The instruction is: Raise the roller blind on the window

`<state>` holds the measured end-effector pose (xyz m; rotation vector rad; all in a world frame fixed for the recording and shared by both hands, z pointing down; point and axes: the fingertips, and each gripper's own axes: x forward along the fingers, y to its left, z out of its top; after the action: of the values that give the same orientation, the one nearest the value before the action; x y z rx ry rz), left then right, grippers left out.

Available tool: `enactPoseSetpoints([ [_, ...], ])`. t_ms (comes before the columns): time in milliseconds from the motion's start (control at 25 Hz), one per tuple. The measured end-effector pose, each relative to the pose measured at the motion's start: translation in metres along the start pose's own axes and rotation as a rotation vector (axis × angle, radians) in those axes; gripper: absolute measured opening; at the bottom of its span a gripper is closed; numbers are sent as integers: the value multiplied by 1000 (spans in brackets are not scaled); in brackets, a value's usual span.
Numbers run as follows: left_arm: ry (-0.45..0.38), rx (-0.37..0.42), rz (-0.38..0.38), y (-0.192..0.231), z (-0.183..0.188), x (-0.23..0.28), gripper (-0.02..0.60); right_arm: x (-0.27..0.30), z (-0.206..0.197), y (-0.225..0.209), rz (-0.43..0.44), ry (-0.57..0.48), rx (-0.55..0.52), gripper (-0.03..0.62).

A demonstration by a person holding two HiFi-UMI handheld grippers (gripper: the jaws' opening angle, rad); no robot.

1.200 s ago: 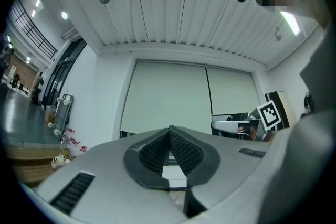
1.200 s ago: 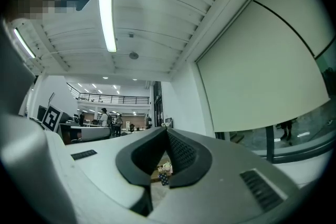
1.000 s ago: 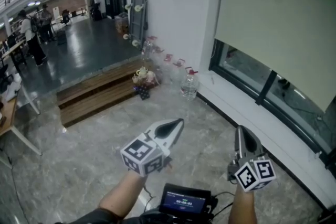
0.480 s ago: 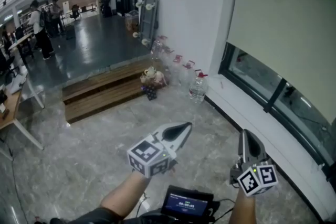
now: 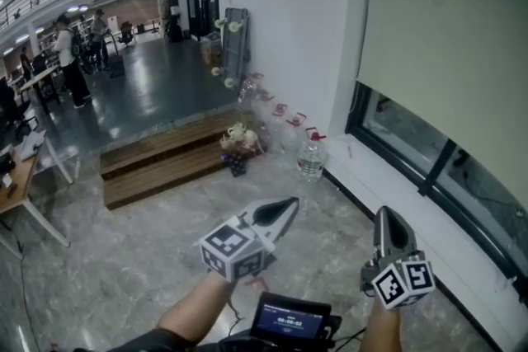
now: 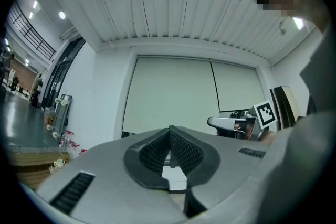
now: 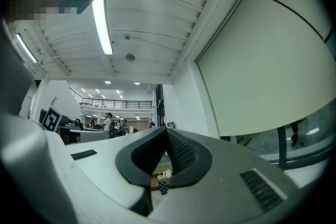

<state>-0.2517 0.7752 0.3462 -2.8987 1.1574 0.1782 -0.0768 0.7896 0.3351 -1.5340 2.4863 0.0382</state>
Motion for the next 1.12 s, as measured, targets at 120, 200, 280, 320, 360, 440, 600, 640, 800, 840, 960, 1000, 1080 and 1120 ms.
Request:
enactPoseSetpoints([
  [120, 6, 0, 8, 2, 0, 26, -9, 10, 0, -22, 10, -3, 12, 0],
  [200, 14, -2, 7, 0, -4, 42, -9, 14, -2, -36, 13, 6, 21, 2],
  [280, 18, -7, 11, -3, -6, 57, -9, 19, -6, -50, 25, 17, 24, 0],
  [320, 22, -9, 13, -4, -8, 64, -9, 22, -7, -57, 33, 18, 24, 2],
  [360, 29, -9, 15, -4, -11, 71, -9, 24, -9, -63, 38, 17, 28, 0],
  [440, 45, -5, 15, -6, -14, 84, -9, 28, -10, -75, 45, 13, 41, 1],
  [600, 61, -1, 20, -8, -19, 108, -9, 37, -11, -98, 59, 3, 54, 0],
  [640, 64, -2, 26, -8, -22, 113, -9, 38, -12, -104, 63, 3, 53, 0],
  [800, 77, -10, 53, -3, -30, 127, -9, 44, -15, -120, 67, 9, 56, 0],
  [840, 79, -13, 56, -2, -30, 131, -9, 45, -14, -124, 67, 12, 58, 1],
  [960, 85, -17, 56, -1, -34, 144, -9, 51, -18, -135, 79, 13, 61, 0],
  [1000, 87, -17, 52, 0, -36, 149, -9, 54, -20, -140, 79, 14, 62, 0],
  [1080, 87, -19, 48, 4, -39, 159, -9, 60, -23, -149, 77, 16, 62, 0],
  [1120, 86, -21, 47, 7, -40, 163, -9, 64, -24, -153, 75, 17, 60, 0],
])
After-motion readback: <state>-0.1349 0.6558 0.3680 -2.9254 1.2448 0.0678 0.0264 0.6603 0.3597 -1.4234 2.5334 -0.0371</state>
